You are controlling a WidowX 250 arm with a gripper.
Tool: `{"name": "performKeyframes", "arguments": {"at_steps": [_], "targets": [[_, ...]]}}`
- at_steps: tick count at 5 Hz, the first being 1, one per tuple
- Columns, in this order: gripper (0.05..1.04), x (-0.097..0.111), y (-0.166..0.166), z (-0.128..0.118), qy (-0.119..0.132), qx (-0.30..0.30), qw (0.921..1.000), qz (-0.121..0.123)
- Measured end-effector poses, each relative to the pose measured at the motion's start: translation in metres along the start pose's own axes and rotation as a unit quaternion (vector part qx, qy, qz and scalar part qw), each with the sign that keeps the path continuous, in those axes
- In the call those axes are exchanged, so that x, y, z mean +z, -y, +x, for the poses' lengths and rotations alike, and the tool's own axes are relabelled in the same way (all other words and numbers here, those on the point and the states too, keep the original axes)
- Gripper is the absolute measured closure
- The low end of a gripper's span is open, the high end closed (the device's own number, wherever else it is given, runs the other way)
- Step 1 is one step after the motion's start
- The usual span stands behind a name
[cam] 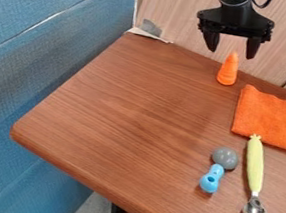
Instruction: Move the orange cloth to the left side of the table
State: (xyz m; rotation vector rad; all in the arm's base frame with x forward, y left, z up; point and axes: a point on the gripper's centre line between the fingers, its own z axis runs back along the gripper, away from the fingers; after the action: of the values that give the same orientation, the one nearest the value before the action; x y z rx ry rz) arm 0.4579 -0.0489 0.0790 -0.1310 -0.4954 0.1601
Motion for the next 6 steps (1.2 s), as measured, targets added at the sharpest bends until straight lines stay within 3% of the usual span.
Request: {"name": "performKeyframes", "arguments": {"at_steps": [1,4,5,6], "targets": [[0.082,-0.013,-0.003,-0.011,-0.019,-0.001,0.9998,0.004],[0.082,-0.044,0.066,-0.038,-0.068,-0.082,0.9919,-0.070],[0.082,-0.055,0.090,-0.045,-0.089,-0.108,0.9877,-0.071],[0.082,-0.066,0.097,-0.046,-0.118,-0.118,0.9847,-0.051]]}}
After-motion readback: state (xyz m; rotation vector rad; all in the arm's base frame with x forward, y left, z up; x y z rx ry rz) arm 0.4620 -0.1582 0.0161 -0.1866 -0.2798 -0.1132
